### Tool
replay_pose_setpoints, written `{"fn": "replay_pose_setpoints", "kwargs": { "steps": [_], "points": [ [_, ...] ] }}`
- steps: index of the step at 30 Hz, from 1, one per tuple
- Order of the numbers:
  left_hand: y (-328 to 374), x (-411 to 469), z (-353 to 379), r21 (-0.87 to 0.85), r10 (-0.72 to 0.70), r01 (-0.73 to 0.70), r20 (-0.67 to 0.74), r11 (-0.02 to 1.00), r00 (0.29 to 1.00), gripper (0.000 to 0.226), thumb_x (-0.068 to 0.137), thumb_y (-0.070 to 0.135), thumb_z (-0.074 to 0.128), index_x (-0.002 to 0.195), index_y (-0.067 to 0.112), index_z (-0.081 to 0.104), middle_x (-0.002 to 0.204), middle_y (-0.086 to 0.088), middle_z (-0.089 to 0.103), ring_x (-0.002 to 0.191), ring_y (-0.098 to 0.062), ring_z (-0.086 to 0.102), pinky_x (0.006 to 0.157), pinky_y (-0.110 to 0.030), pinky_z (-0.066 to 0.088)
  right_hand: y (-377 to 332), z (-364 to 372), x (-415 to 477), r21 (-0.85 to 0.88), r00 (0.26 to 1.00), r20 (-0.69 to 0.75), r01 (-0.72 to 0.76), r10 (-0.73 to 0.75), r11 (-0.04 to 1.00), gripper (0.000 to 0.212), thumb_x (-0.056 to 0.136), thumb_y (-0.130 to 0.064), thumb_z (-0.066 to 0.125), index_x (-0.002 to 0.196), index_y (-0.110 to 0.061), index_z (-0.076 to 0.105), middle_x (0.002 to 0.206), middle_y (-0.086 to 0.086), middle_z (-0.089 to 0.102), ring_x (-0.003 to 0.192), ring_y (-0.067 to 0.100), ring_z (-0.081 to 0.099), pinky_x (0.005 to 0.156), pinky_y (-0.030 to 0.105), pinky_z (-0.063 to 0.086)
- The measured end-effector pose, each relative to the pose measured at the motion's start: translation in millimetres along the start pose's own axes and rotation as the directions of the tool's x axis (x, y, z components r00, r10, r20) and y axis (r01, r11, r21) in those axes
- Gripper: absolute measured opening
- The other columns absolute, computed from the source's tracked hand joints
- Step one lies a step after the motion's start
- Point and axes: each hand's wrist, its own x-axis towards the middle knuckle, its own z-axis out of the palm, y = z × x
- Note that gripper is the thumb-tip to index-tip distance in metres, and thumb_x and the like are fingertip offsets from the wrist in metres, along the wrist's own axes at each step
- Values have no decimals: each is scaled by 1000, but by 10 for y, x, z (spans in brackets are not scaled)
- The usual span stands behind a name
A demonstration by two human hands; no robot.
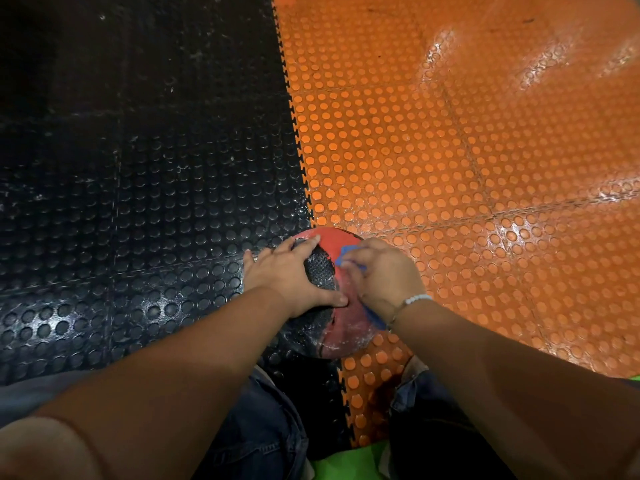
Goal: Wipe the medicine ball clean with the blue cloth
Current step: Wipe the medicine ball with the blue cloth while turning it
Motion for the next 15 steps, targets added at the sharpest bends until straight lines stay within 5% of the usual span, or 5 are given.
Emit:
{"fn": "replay_pose_setpoints", "kwargs": {
  "steps": [2,7,12,15],
  "points": [
    [27,4,7,-12,-13,13,-6,1000,1000,116,50,91,55,147,50,5,159,7,14,141,-27,23,116,-51,10,49,-16,38,55,993,-60,-94,97,994,25,94,-33,49,109,-28,68,116,-9,60,101,11,55,90,25,44],
    [5,21,16,-47,-26,25,-22,999,999,113,52,88,57,146,51,7,158,9,17,140,-27,26,115,-51,16,-80,28,-95,-33,995,5,97,-97,995,27,95,-31,47,111,-26,68,115,-8,60,108,14,52,90,26,40],
    [19,37,6,-73,-47,47,0,996,999,117,48,91,57,146,52,6,159,9,16,141,-27,24,116,-51,13,130,-25,31,115,985,-97,-128,140,985,23,93,-31,52,106,-25,70,111,-8,61,101,14,58,86,23,41],
    [2,49,-6,-96,-62,61,-7,994,998,113,51,87,59,146,52,8,158,10,17,140,-28,26,115,-51,16,-42,57,-37,3,996,-20,89,-89,996,26,94,-31,48,108,-26,69,116,-7,60,106,15,53,92,27,41]
  ]
}}
